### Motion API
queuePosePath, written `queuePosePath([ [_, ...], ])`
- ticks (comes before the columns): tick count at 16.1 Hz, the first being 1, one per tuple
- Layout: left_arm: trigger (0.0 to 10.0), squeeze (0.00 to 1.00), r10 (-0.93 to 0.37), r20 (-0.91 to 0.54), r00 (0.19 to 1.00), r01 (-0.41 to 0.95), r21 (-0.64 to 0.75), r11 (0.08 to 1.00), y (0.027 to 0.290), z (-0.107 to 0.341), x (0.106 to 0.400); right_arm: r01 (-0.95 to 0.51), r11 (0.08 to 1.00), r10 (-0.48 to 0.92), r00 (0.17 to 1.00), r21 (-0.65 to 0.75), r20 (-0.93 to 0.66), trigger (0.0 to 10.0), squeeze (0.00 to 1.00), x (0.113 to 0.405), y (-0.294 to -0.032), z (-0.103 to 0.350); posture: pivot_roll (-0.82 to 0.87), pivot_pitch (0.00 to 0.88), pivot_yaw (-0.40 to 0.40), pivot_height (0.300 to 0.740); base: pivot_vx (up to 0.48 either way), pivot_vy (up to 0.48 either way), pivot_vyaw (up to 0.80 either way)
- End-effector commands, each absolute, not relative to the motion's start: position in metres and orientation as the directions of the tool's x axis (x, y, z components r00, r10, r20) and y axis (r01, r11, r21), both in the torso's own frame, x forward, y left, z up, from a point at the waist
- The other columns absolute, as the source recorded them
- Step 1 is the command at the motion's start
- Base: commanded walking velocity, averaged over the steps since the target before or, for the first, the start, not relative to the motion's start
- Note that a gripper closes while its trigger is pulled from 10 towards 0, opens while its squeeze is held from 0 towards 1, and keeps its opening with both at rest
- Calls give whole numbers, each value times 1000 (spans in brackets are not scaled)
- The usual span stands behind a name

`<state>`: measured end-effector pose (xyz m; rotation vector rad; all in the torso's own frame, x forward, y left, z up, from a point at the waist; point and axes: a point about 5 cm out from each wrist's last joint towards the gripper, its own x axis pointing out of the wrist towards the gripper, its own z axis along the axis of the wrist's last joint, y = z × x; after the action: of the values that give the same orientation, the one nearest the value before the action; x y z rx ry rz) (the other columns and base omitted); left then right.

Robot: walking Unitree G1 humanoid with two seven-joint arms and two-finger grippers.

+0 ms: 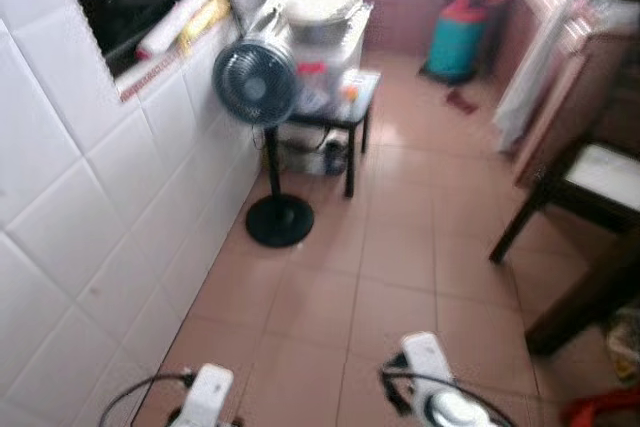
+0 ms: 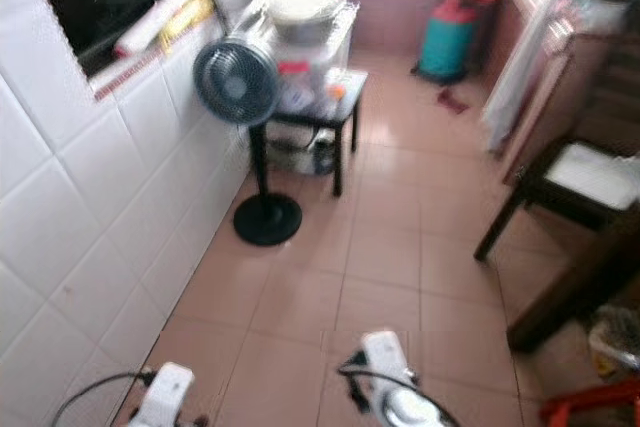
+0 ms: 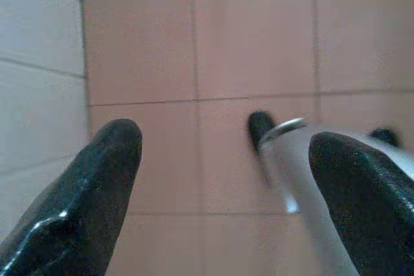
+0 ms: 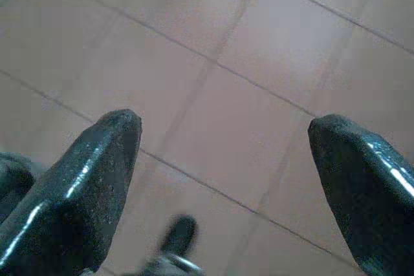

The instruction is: Setting the table

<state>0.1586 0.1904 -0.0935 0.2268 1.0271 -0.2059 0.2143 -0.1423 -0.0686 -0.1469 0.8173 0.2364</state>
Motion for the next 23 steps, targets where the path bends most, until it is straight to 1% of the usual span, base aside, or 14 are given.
queuePosePath([
  [1,10000,0,-76,-844,531,286,94,954,186,-90,169,-246,968,120,646,-57,-754,10000,0,208,-155,-72,-4,1,6,740,311,334,0],
  [4,10000,0,-73,-845,529,289,99,952,187,-90,168,-244,968,117,644,-58,-756,10000,0,208,-155,-72,-5,0,8,740,271,389,0],
  [9,10000,0,-67,-847,528,294,108,950,190,-90,167,-240,969,113,641,-58,-759,10000,0,207,-156,-73,-6,3,10,740,0,425,0],
  [14,10000,0,-65,-840,538,292,114,950,191,-88,171,-220,974,98,634,-57,-767,10000,0,205,-159,-74,-7,2,9,740,0,0,0],
  [15,10000,0,-66,-839,540,289,112,951,189,-88,172,-163,986,73,630,-40,-774,10000,0,204,-164,-75,-6,1,6,740,0,0,0],
  [16,10000,0,-65,-838,542,284,110,952,189,-88,172,-139,990,62,627,-34,-777,10000,0,203,-166,-75,-5,1,6,740,0,0,0],
  [17,10000,0,-58,-833,550,253,100,962,187,-87,174,-78,997,37,627,-16,-778,10000,0,202,-170,-76,-4,2,5,740,0,0,0],
  [19,10000,0,-61,-824,564,221,80,972,182,-86,179,-24,1000,17,629,2,-777,10000,0,203,-173,-75,-5,1,6,740,0,0,0],
  [23,10000,0,-85,-816,572,264,85,961,182,-82,186,-29,999,29,640,13,-768,10000,0,207,-169,-73,-27,0,39,740,0,0,0],
])
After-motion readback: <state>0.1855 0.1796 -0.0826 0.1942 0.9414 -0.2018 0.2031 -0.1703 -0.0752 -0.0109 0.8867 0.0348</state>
